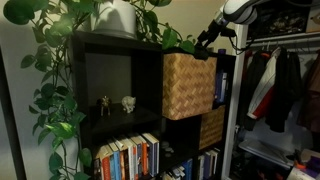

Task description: Open the top drawer, put the objects on the counter in, then close the drawer

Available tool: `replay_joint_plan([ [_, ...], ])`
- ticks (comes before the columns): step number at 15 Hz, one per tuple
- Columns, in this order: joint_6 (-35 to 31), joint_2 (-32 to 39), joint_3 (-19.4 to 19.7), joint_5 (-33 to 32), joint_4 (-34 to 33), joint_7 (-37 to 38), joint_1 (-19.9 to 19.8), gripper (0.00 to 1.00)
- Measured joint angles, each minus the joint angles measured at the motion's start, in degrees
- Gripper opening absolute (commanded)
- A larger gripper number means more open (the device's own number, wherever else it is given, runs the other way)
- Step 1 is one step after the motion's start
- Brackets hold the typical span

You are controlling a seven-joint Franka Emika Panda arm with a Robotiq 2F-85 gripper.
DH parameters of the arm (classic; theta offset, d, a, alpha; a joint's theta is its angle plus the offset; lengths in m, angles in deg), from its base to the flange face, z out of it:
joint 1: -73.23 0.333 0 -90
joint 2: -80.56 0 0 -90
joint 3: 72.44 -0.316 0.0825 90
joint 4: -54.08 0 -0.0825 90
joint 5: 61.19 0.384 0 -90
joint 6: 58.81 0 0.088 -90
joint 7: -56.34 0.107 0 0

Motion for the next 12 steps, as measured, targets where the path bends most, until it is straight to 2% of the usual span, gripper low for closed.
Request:
replay_joint_plan([
  [5, -0.18, 2.99, -0.01, 0.0, -1.52, 0.01, 0.0, 0.99],
  [6, -0.18, 3.46, -0.01, 0.0, -2.04, 0.01, 0.0, 0.74],
  [8, -0.18, 4.21, -0.03, 0.0, -2.78, 0.03, 0.01, 0.68],
  [12, -0.18, 5.13, -0.38, 0.14, -3.83, 0.04, 0.14, 0.41],
])
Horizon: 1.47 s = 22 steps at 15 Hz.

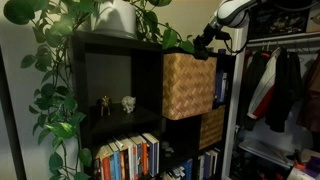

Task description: Open the top drawer, put the objects on the counter in, then close the drawer

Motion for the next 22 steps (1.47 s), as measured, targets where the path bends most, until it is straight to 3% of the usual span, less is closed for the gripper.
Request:
replay_joint_plan([
  [4, 0.0, 0.1, -0.29, 0.31, -0.05, 0.01, 0.18, 0.15],
  [7, 0.01, 0.08, -0.22, 0.52, -0.13, 0.01, 0.18, 0.07],
  [15, 1.01, -0.68, -0.06, 2.49, 0.18, -1.56, 0.66, 0.08],
  [22, 12.61, -6.96, -1.16, 3.33, 0.62, -5.59, 4.49, 0.08],
])
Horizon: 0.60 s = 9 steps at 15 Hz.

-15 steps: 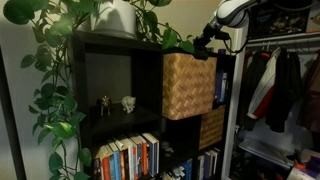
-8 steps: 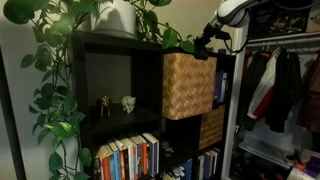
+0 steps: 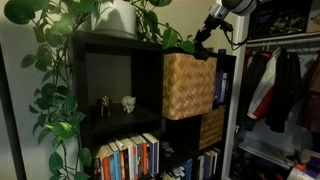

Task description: Open the top drawer, put the objects on the counter in, then close the drawer

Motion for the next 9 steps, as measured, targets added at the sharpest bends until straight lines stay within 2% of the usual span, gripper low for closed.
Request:
replay_joint_plan([
  [9, 8.6, -6.49, -0.71, 2.58, 0.03, -6.94, 5.97, 0.07],
])
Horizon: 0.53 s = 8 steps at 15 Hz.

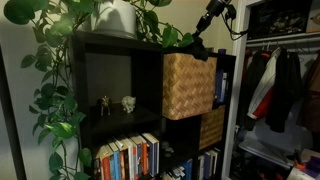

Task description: Open the top drawer, put the objects on the counter in, then close the drawer

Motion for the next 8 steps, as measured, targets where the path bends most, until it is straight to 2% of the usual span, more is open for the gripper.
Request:
replay_joint_plan([
  [6, 8.37, -1.4, -1.77, -0.14, 0.04, 0.1, 0.18, 0.08],
  [8, 8.22, -1.41, -1.98, -0.21, 0.81, 0.24, 0.16, 0.08],
])
